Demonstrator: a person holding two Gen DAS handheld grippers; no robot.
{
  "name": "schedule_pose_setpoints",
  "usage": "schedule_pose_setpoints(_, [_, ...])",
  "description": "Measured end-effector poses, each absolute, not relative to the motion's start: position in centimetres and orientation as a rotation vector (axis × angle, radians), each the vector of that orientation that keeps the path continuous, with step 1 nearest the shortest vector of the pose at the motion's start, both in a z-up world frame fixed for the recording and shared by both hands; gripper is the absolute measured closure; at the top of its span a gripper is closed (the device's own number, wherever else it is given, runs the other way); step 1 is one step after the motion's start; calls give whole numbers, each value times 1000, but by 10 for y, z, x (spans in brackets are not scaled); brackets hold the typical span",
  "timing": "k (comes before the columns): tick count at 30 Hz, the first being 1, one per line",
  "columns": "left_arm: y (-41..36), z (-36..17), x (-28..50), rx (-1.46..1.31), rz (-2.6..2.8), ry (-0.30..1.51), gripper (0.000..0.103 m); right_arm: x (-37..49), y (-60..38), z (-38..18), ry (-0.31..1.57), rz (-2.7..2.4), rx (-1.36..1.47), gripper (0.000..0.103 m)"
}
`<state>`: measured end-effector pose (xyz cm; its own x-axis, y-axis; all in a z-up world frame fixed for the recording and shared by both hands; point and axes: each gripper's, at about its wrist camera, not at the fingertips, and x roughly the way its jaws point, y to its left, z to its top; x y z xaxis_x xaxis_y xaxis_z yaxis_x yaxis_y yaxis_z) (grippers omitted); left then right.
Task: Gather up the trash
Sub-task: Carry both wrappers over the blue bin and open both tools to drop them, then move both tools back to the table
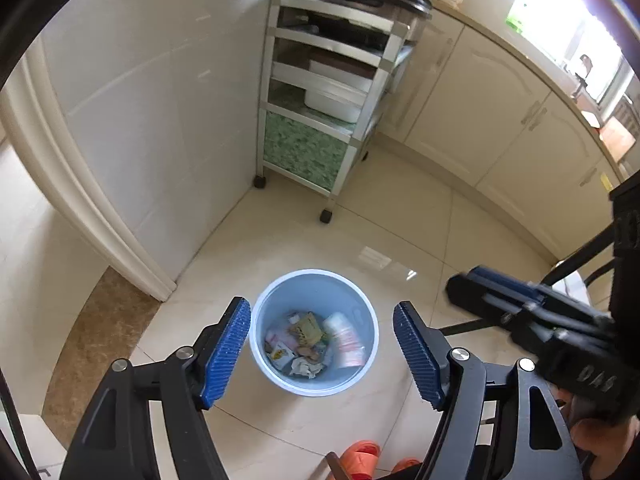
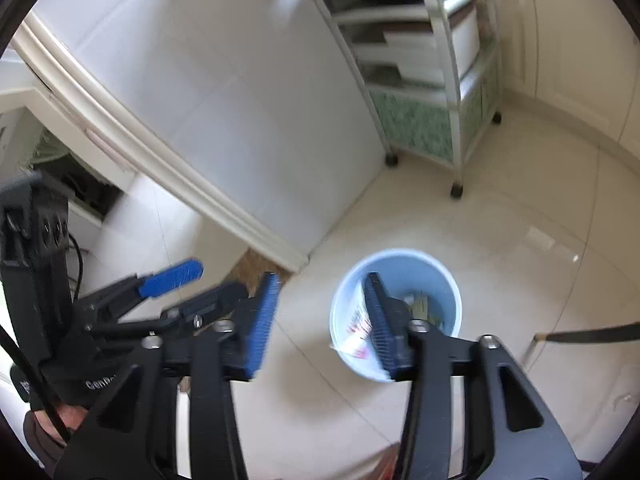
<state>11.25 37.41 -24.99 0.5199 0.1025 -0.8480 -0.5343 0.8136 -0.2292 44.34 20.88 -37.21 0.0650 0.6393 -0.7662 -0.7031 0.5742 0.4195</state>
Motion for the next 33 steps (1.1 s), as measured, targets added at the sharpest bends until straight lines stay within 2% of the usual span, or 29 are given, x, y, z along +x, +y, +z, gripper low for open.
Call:
schedule_pose_setpoints(2, [368,-237,102,-501,402,934,34,440,204,-357,1081,1011,-76,42])
schedule_pose_setpoints(6, [348,-211,87,-484,396,874,32,433,184,-324,1016,974,-76,37])
schedule_pose_setpoints(8, [334,-196,81,-461,382,839,31,429,168,-304,973,940,-79,27])
schedule_pose_setpoints(11, [305,-166,71,-415,346,781,29,422,137,-269,900,908,-58,24])
schedule_pose_setpoints(14, [275,-143,66,-373,302,732,22,415,101,-234,821,858,-41,10])
schedule_pose_setpoints(17, [236,-118,67,-314,237,686,20,410,62,-202,755,808,-22,9])
schedule_pose_setpoints(21, [174,-92,70,-245,145,625,9,404,-1,-167,705,758,14,3])
schedule_pose_setpoints(23, [140,-81,75,-202,90,610,8,402,-31,-155,685,717,24,0])
schedule_pose_setpoints(33, [-14,-66,155,8,-242,636,6,408,-201,-121,634,418,43,0])
